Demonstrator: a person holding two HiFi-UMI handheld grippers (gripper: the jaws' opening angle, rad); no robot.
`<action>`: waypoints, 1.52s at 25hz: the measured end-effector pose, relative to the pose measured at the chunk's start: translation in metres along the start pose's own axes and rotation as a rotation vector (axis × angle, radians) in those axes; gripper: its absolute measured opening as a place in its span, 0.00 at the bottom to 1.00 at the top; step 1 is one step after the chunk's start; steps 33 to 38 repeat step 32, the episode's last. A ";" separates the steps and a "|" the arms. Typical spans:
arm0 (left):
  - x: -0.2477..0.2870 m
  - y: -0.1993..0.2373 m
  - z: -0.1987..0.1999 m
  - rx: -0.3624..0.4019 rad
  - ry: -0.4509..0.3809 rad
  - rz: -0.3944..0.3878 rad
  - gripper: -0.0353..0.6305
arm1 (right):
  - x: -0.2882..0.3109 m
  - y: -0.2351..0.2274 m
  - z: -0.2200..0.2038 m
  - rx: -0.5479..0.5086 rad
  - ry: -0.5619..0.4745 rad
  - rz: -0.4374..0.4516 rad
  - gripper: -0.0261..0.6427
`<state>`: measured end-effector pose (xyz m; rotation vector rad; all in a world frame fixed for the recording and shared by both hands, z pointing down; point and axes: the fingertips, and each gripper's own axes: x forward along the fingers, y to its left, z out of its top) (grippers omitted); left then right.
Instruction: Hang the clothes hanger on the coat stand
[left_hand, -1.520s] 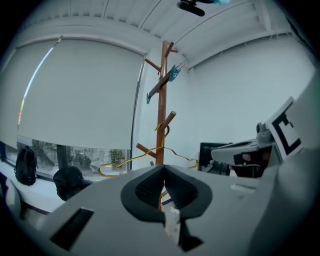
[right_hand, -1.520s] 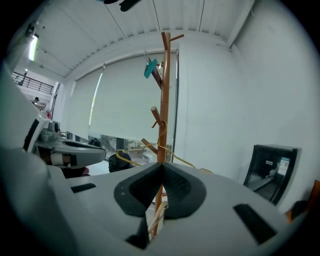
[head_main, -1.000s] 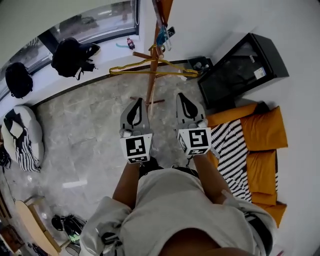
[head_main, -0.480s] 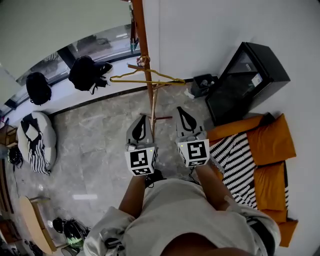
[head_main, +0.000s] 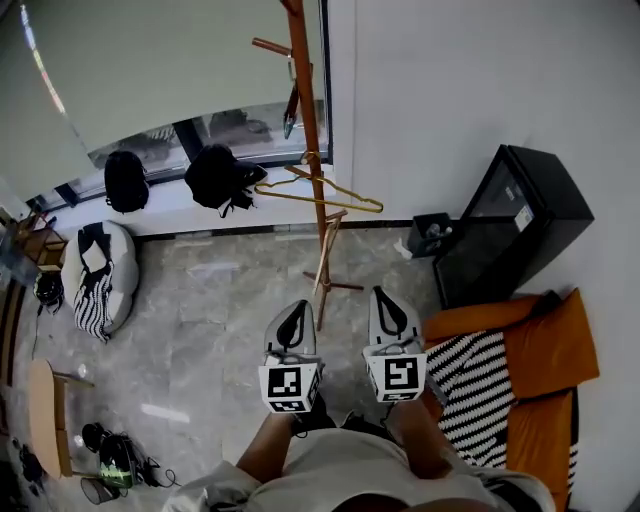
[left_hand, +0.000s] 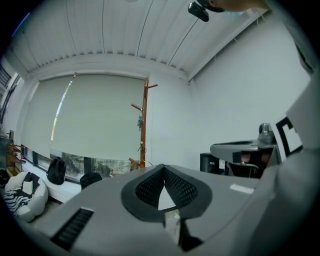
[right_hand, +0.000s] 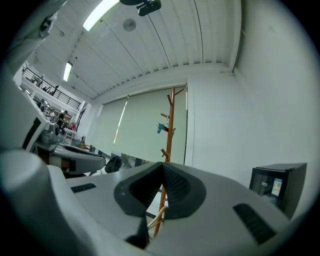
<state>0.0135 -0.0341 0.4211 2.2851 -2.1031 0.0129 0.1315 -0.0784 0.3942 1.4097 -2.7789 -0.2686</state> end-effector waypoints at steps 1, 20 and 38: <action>-0.006 -0.004 0.000 0.000 0.015 -0.002 0.07 | -0.007 0.001 0.001 -0.005 0.003 -0.002 0.05; -0.038 -0.014 0.060 0.033 -0.124 -0.071 0.07 | -0.033 0.031 0.064 -0.085 -0.066 -0.013 0.05; -0.057 0.005 0.058 0.032 -0.130 -0.072 0.07 | -0.033 0.065 0.073 -0.097 -0.068 0.001 0.05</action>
